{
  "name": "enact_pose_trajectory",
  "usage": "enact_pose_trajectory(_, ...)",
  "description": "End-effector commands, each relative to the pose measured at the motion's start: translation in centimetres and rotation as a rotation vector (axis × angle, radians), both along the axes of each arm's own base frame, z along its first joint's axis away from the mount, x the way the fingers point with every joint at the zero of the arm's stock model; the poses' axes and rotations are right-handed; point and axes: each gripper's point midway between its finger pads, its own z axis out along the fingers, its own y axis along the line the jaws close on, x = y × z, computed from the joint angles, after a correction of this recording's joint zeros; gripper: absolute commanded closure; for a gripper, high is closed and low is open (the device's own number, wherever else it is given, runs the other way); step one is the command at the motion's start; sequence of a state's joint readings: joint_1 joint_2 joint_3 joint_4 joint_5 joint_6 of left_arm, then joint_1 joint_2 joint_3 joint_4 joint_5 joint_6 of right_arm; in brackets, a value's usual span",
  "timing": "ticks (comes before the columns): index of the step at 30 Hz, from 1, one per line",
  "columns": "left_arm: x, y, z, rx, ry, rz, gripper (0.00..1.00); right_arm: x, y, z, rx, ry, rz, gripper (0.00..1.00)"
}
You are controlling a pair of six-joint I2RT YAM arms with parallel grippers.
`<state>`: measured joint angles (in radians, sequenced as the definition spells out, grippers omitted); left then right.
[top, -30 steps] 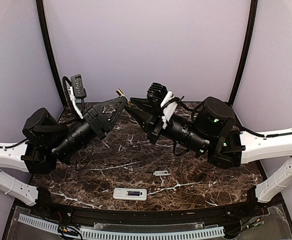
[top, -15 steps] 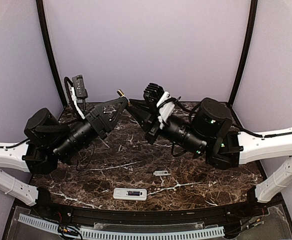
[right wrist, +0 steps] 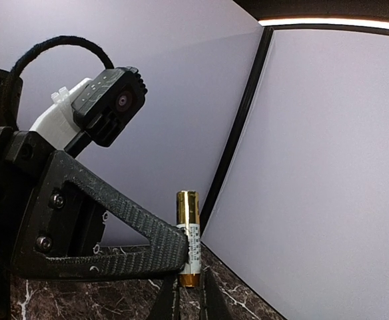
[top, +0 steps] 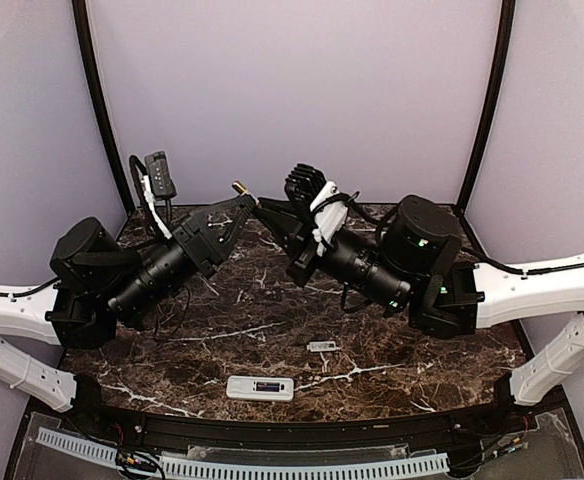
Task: Load the batteries into the remote control
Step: Pass from the left arm to the right
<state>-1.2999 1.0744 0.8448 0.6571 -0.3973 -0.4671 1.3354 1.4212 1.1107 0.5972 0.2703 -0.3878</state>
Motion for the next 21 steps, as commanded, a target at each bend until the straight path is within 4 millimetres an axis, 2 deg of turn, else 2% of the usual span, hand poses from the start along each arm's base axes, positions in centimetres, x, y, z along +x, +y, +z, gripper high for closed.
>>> enact_pose_trajectory(1, -0.2, -0.2, -1.8, 0.065, -0.001, -0.004, 0.97, -0.4, -1.0, 2.7, 0.091, -0.009, 0.001, 1.0)
enact_pose_trajectory(3, -0.2, 0.0, -1.6, 0.07, -0.01, 0.003, 0.71, -0.4, -1.2, 2.7, 0.086, -0.007, -0.004, 1.0)
enact_pose_trajectory(5, -0.2, 0.3, -1.6, 0.081, -0.021, 0.013, 0.55, -0.3, -1.4, 2.7, 0.079, 0.001, -0.012, 1.0)
enact_pose_trajectory(7, -0.1, 0.7, -1.6, 0.096, -0.031, 0.026, 0.45, -0.1, -1.6, 2.5, 0.067, 0.011, -0.024, 1.0)
enact_pose_trajectory(8, -0.1, 1.2, -1.4, 0.095, -0.037, 0.037, 0.43, 0.0, -1.8, 2.4, 0.06, 0.019, -0.031, 1.0)
enact_pose_trajectory(11, -0.1, 2.5, -2.5, 0.131, -0.033, 0.065, 0.38, 0.2, -2.2, 2.0, 0.014, 0.048, -0.042, 1.0)
enact_pose_trajectory(12, -0.2, 3.5, -3.1, 0.148, -0.036, 0.079, 0.37, 0.3, -2.1, 1.6, -0.02, 0.068, -0.043, 1.0)
enact_pose_trajectory(15, -0.2, 5.6, -5.0, 0.232, -0.043, 0.117, 0.37, 0.9, -1.9, -1.3, -0.177, 0.221, -0.019, 1.0)
enact_pose_trajectory(16, 0.4, 7.0, -6.8, 0.3, -0.009, 0.174, 0.37, 1.1, -2.1, -3.9, -0.282, 0.303, -0.009, 1.0)
enact_pose_trajectory(17, 0.9, 8.0, -8.1, 0.333, 0.031, 0.221, 0.37, 1.1, -2.1, -4.6, -0.308, 0.373, 0.016, 1.0)
enact_pose_trajectory(18, 2.1, 10.5, -11.5, 0.391, 0.164, 0.339, 0.38, 0.9, -2.4, -7.0, -0.392, 0.468, 0.044, 1.0)
enact_pose_trajectory(19, 2.4, 12.0, -13.0, 0.394, 0.234, 0.389, 0.39, 0.5, -2.6, -8.7, -0.451, 0.543, 0.073, 1.0)
enact_pose_trajectory(20, 2.6, 13.9, -16.4, 0.447, 0.337, 0.457, 0.4, -0.1, -2.5, -10.3, -0.495, 0.624, 0.098, 1.0)
enact_pose_trajectory(21, 2.5, 14.8, -17.6, 0.452, 0.377, 0.472, 0.41, -0.7, -2.4, -11.9, -0.543, 0.686, 0.118, 1.0)
